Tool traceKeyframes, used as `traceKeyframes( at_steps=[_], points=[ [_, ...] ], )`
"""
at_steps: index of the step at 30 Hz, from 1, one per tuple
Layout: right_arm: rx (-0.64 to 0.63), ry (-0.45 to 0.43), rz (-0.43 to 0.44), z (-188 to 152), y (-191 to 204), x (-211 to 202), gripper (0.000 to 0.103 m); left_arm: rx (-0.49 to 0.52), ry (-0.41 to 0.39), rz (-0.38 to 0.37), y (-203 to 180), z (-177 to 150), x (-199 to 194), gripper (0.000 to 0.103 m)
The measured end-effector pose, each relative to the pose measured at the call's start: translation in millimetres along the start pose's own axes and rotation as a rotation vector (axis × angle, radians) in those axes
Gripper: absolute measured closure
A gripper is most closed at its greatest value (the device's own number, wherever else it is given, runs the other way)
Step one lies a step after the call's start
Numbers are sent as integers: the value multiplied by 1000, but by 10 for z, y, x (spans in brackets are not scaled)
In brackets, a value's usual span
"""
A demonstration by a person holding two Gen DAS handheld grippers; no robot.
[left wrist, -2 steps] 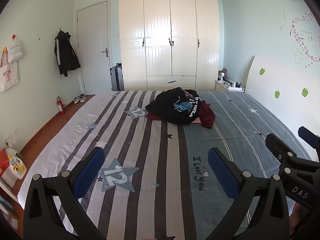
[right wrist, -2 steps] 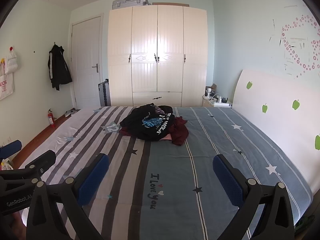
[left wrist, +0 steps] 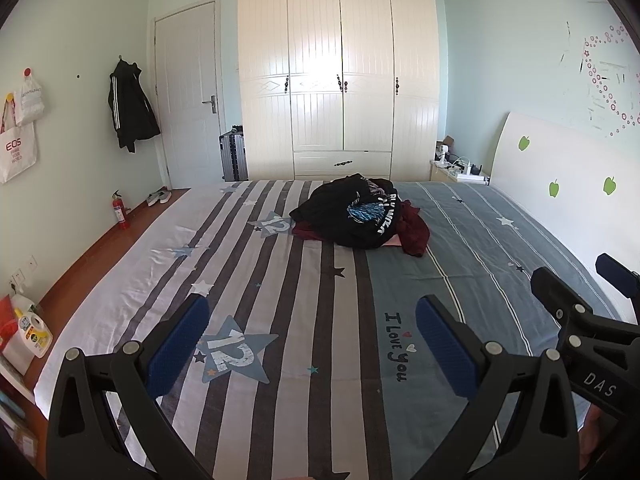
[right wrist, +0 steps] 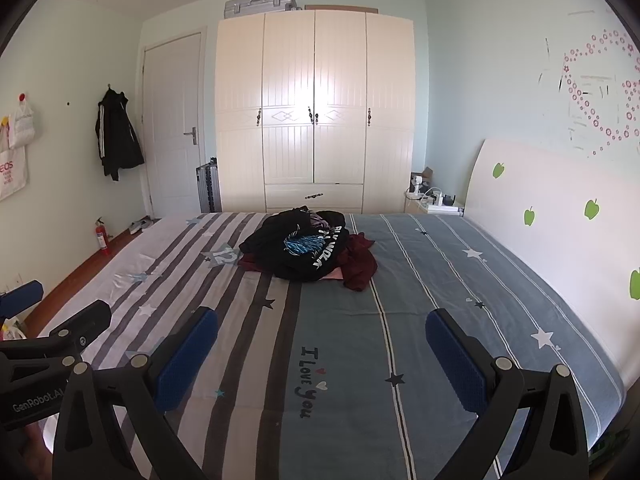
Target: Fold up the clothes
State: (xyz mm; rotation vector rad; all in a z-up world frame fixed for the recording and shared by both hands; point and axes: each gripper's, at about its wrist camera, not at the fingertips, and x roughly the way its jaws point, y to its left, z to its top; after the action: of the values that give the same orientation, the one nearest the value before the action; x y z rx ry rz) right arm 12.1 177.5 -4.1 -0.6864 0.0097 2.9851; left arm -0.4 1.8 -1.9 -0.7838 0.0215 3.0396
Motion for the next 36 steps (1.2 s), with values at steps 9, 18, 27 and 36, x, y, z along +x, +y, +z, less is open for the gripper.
traceKeyframes(
  at_steps=[9, 18, 27, 36],
  points=[
    [2, -1, 1, -35, 4, -5, 0, -2, 1, -9, 81, 60, -52, 1],
    [8, 1, 2, -29, 0, 5, 0, -3, 5, -3, 53, 66, -56, 1],
    [17, 5, 8, -40, -25, 23, 0, -2, 7, -1, 44, 68, -48, 1],
    [22, 5, 13, -33, -36, 8, 0, -1, 5, 1, 30, 87, -20, 1]
  ],
)
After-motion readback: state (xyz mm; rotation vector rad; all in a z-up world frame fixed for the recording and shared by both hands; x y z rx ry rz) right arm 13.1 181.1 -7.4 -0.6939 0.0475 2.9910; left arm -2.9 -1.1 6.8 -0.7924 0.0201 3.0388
